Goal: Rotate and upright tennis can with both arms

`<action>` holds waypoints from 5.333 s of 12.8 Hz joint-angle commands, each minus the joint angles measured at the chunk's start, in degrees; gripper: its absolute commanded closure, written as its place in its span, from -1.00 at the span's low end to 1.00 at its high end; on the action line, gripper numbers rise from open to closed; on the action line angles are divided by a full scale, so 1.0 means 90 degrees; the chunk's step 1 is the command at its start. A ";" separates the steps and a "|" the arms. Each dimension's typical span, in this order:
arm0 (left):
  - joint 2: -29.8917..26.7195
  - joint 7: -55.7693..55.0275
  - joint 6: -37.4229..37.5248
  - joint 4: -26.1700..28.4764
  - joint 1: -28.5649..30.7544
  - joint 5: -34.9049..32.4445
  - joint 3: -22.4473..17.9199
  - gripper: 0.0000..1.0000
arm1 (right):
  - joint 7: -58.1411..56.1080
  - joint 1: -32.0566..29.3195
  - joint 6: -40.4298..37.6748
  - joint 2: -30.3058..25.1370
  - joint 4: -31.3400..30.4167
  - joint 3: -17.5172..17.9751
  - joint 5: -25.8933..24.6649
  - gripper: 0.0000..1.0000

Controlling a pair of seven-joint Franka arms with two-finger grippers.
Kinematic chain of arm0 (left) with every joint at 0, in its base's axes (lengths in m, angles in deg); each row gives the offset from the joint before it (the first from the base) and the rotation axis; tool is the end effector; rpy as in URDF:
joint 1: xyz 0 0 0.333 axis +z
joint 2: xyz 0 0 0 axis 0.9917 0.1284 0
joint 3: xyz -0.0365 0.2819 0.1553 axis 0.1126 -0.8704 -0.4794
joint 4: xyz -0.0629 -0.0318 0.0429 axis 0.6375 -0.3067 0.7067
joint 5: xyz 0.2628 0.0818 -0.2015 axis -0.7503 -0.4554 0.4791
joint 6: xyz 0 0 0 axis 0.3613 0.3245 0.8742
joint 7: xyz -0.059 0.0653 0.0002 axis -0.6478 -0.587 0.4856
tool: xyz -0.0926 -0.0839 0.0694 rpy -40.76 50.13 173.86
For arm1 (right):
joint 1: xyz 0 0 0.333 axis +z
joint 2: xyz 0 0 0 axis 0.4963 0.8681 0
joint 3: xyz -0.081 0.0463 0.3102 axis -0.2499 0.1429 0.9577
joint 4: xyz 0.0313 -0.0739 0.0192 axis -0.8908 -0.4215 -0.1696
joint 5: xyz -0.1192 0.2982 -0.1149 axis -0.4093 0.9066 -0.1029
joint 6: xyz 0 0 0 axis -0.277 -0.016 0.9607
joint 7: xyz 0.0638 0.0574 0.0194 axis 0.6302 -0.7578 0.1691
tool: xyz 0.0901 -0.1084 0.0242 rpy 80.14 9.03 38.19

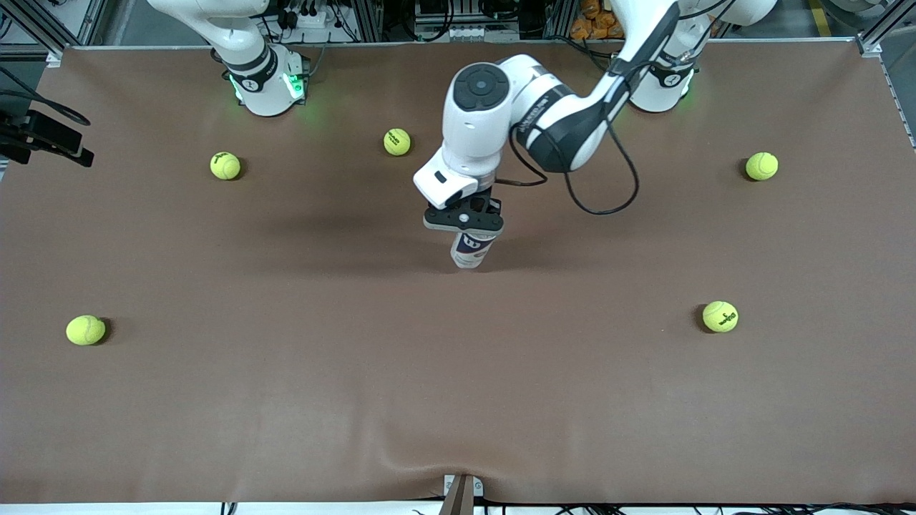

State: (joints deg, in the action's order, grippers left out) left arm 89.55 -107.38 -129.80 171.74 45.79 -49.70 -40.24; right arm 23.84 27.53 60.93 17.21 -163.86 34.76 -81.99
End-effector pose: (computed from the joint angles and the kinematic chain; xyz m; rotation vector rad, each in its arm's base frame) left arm 0.4504 -0.4858 0.3894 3.0638 -0.1660 0.1362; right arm 0.4753 -0.0217 0.6336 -3.0862 0.1297 0.1415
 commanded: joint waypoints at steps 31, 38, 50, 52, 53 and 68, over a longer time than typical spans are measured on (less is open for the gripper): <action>-0.3055 0.3259 0.3574 -0.0349 0.3712 0.0380 -0.0093 -1.00 | 0.0027 -0.0104 -0.0086 -0.0024 0.0083 0.0050 -0.0059 -1.00; -0.3055 0.3337 0.3750 -0.0378 0.3897 0.0371 -0.0093 -1.00 | 0.0027 -0.0104 -0.0086 -0.0033 0.0083 0.0050 -0.0059 -1.00; -0.3064 0.3904 0.3808 -0.0378 0.4152 0.0380 -0.0093 -1.00 | 0.0027 -0.0104 -0.0086 -0.0033 0.0083 0.0050 -0.0029 -1.00; -0.3093 0.3923 0.3876 -0.0378 0.4210 0.0380 -0.0093 -1.00 | 0.0027 -0.0104 -0.0086 -0.0024 0.0083 0.0050 -0.0029 -1.00; -0.3103 0.3924 0.3896 -0.0368 0.4268 0.0380 -0.0093 -1.00 | 0.0027 -0.0104 -0.0086 -0.0033 0.0083 0.0050 -0.0029 -1.00; -0.3238 0.4773 0.3702 0.0186 0.4679 0.0575 -0.0326 -1.00 | 0.0027 -0.0104 -0.0086 -0.0024 0.0083 0.0050 -0.0059 -1.00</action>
State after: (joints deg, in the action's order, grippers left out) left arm 63.09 -65.33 -94.88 169.81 88.16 -45.95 -42.10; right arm 23.84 27.51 60.85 17.21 -163.73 34.58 -82.03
